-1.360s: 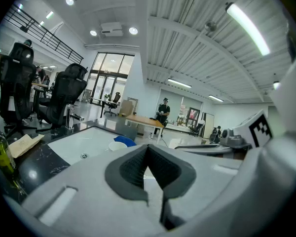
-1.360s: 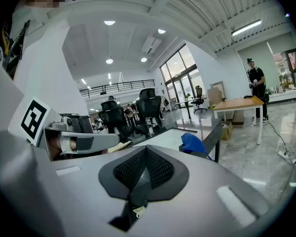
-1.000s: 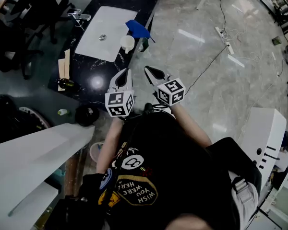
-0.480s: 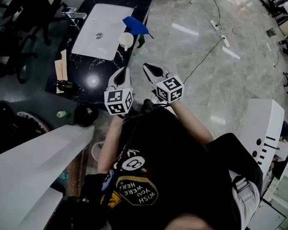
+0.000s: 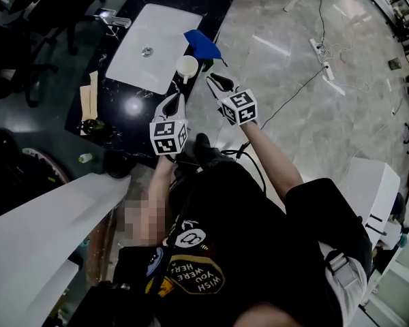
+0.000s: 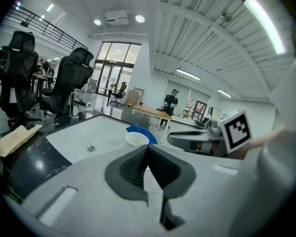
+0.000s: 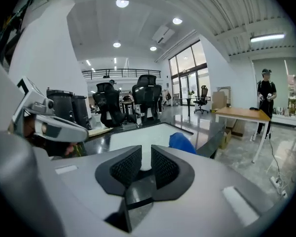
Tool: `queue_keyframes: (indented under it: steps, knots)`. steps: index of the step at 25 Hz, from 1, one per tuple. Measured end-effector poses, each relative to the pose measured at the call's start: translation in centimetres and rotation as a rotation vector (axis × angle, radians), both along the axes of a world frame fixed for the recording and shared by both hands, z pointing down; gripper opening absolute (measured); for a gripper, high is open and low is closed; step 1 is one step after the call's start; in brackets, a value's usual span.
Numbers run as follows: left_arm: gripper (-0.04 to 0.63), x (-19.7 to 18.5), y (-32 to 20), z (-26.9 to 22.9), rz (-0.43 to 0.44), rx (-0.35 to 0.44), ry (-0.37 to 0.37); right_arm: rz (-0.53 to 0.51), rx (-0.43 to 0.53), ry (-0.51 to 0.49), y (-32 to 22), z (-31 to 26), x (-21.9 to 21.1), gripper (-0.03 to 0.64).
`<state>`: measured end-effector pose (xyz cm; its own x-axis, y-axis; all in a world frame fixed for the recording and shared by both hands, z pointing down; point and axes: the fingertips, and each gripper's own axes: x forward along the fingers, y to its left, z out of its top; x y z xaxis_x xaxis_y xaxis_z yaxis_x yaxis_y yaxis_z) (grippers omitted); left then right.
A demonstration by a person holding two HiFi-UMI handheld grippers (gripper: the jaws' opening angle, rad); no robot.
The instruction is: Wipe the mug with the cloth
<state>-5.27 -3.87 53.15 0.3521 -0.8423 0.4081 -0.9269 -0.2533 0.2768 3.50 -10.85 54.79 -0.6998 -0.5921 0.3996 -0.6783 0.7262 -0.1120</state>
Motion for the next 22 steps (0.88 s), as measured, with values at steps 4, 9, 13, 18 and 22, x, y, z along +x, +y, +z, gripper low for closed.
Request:
queue_keyframes:
  steps: [4, 9, 13, 18, 22]
  knots:
    - [0.005, -1.0, -2.7, 0.6, -0.056, -0.021, -0.014, 0.004, 0.025, 0.077, -8.4, 2.5, -0.4, 0.166]
    - [0.005, -2.2, -3.8, 1.7, -0.128, -0.059, -0.029, -0.034, 0.031, 0.283, -17.8, 7.3, -1.2, 0.234]
    - [0.005, -2.8, -5.3, 2.2, -0.143, -0.062, -0.025, -0.160, -0.067, 0.314, -19.1, 10.7, -3.0, 0.220]
    - [0.005, -3.3, -9.0, 3.0, -0.096, -0.057, -0.031, -0.179, -0.077, 0.252, -15.9, 9.8, -2.8, 0.063]
    - [0.005, -2.8, -12.0, 4.5, -0.019, -0.047, -0.010, -0.148, -0.073, 0.287, -11.7, 9.4, -0.8, 0.063]
